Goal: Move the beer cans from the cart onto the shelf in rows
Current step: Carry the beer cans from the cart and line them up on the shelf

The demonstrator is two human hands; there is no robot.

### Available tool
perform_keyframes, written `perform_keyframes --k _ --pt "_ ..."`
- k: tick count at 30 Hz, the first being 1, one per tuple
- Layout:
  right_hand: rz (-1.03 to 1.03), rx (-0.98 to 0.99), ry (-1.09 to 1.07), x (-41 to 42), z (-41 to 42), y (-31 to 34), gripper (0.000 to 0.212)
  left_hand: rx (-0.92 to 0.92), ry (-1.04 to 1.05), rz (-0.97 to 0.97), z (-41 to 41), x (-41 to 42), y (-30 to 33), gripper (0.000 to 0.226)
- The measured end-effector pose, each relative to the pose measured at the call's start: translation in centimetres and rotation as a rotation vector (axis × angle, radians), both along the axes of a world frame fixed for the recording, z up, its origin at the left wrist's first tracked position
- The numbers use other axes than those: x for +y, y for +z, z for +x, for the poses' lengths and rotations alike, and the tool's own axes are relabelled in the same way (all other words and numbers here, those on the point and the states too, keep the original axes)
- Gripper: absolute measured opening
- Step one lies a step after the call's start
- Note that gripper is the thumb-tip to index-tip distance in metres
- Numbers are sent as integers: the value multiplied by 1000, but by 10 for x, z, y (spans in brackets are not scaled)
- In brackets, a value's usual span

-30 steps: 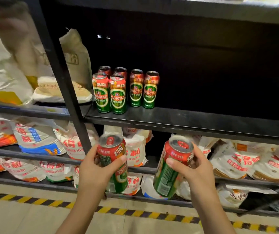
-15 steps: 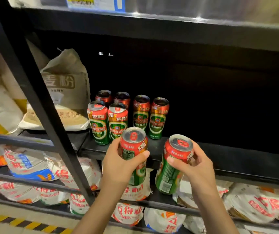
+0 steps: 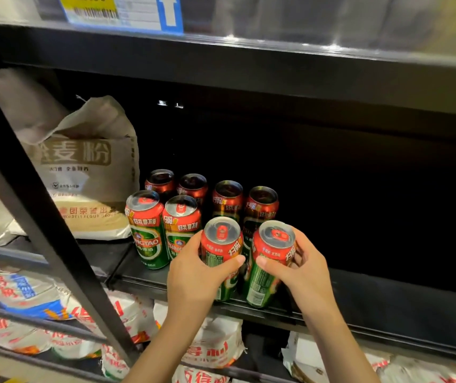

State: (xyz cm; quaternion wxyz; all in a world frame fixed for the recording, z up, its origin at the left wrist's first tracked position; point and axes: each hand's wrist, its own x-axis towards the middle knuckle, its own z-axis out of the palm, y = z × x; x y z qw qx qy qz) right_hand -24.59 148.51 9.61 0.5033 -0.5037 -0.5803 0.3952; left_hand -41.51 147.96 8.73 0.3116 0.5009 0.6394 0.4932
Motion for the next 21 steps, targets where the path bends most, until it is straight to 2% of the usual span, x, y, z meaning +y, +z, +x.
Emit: perform_keyframes --k 7,16,21 --pt "-24 -13 -2 22 1 -5 46 92 34 36 5 11 -3 50" --pt "-67 37 -32 35 1 -12 44 101 24 115 6 15 -9 55" --pt "-51 7 1 34 -3 -16 51 105 12 135 6 14 -17 67"
